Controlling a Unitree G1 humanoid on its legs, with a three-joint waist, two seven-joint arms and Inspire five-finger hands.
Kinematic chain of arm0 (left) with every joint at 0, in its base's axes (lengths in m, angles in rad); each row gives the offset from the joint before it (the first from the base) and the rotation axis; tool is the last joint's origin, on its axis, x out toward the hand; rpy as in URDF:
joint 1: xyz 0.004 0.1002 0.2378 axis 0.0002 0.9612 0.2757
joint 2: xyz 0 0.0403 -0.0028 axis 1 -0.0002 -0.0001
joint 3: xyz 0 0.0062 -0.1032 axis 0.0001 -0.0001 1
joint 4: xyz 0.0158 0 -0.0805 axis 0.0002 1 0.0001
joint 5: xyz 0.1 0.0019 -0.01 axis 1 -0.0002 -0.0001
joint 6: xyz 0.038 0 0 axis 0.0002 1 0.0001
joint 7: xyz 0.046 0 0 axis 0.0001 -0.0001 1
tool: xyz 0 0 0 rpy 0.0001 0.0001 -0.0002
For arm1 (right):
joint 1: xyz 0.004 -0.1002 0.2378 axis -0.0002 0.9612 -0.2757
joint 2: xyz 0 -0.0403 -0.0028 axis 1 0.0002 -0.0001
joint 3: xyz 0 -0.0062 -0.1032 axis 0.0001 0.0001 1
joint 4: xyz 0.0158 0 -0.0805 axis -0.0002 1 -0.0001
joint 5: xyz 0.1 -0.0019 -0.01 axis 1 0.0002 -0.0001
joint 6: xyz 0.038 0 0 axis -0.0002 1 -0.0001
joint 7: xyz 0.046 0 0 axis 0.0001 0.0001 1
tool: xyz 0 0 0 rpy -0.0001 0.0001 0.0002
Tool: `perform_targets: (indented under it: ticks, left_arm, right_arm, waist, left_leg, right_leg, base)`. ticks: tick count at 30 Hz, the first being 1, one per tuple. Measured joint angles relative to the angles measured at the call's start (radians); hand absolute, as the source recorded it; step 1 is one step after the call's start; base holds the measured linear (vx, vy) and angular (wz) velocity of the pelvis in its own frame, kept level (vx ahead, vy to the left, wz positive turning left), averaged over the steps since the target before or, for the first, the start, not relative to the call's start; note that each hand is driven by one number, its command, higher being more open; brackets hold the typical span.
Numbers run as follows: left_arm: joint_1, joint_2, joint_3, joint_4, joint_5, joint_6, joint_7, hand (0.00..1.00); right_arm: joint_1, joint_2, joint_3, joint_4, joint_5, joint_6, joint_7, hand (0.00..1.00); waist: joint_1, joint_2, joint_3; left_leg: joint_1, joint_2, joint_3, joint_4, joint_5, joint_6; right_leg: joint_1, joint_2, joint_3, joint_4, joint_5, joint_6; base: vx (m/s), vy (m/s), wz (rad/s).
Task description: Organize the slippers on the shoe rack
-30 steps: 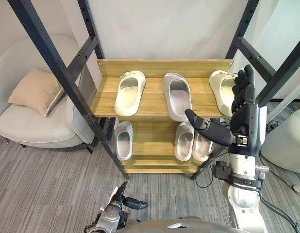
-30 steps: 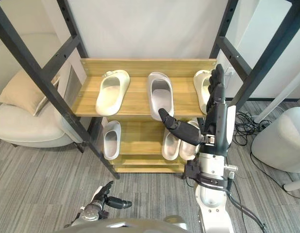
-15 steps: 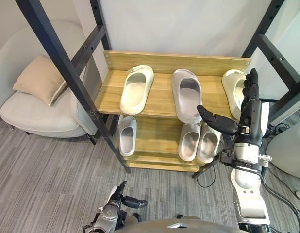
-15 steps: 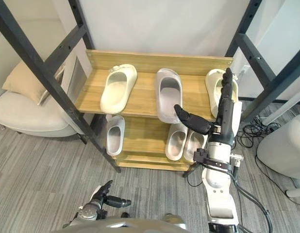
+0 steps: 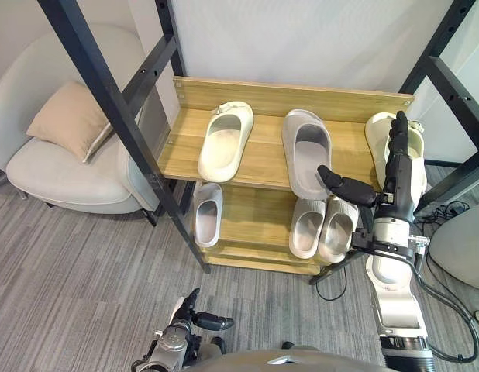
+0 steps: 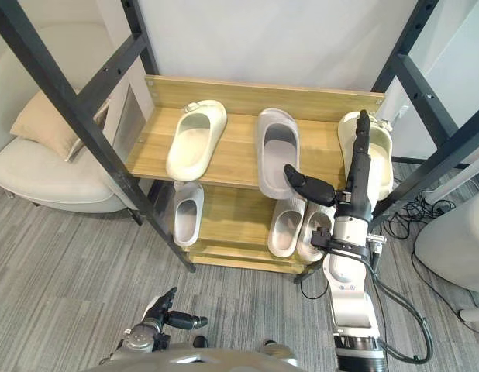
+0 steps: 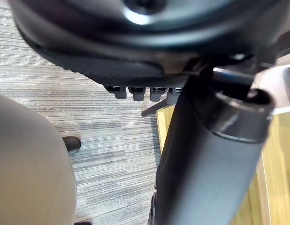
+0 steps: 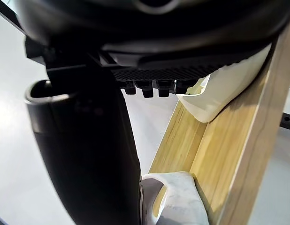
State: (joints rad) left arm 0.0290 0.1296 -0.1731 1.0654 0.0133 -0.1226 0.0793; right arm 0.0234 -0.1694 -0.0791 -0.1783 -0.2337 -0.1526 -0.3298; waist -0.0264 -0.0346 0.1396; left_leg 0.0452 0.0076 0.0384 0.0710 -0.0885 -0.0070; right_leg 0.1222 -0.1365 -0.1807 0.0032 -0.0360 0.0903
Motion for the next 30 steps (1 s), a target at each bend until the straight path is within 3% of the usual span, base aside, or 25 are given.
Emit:
perform_targets:
  ticks: [13,30]
  left_arm:
    - [-0.001,0.002,0.007,-0.007,-0.003,0.000,-0.003,1.00]
    - [0.001,0.001,0.041,-0.019,-0.005,0.001,-0.015,1.00]
  right_arm:
    - [-0.103,-0.046,0.030,0.098,0.001,0.001,0.025,1.00]
    - [-0.240,-0.078,0.029,0.219,0.046,0.035,0.018,1.00]
  waist:
    - [0.016,-0.007,0.004]
    - [0.024,-0.005,0.021]
  left_leg:
    - [0.005,-0.005,-0.029,-0.079,0.068,-0.004]
    - [-0.006,-0.008,-0.052,-0.084,0.073,-0.004]
  right_leg:
    - [-0.018,-0.001,-0.019,-0.005,0.006,-0.002]
    - [-0.015,0.000,-0.038,-0.018,0.007,-0.001]
  base:
    - [-0.04,-0.015,0.06]
    - [0.00,-0.004,0.03]
